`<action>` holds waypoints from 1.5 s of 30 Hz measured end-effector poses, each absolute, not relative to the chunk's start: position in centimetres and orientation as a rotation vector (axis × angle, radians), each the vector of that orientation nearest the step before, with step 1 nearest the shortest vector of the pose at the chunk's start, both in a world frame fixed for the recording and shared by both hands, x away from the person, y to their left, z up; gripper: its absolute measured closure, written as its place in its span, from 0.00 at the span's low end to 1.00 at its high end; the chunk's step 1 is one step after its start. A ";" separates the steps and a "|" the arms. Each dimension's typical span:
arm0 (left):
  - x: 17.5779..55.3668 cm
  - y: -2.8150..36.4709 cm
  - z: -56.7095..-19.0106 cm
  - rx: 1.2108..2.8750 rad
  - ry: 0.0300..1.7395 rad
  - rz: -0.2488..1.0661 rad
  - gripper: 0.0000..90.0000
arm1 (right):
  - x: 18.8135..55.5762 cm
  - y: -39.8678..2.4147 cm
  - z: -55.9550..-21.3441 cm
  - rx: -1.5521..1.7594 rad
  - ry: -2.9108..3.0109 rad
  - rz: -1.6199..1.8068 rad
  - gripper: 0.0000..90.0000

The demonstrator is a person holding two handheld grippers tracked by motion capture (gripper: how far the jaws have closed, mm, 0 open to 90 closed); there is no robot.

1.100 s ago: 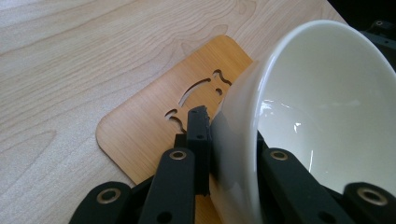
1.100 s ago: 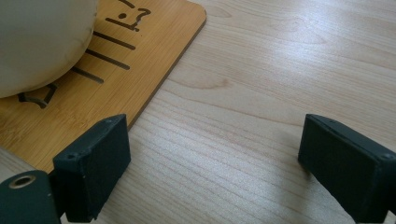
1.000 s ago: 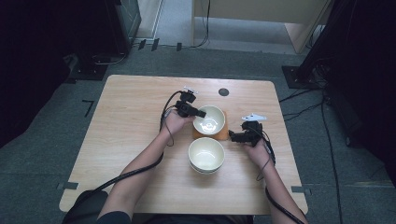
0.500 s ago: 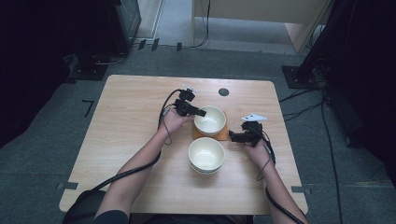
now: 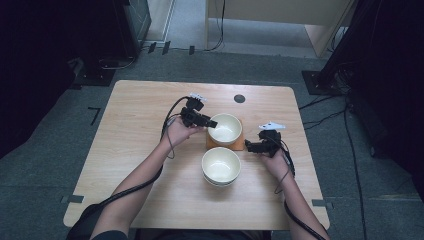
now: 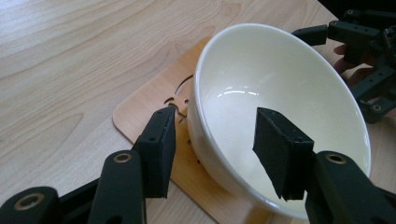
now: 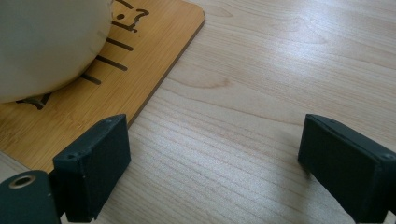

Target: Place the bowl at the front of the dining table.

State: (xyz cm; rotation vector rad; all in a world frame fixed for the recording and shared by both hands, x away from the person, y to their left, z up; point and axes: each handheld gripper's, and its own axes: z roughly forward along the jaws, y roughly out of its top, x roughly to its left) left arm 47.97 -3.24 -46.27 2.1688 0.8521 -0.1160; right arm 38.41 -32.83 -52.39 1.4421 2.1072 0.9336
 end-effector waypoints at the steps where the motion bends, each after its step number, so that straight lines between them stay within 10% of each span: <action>1: 47.9 -3.1 -46.3 2.164 0.855 -0.120 0.54 | 38.4 -32.8 -52.4 1.442 2.107 0.934 0.09; 45: 43.1 2.2 -47.0 2.085 0.869 -0.081 0.49 | 38.4 -32.9 -52.4 1.441 2.108 0.933 0.09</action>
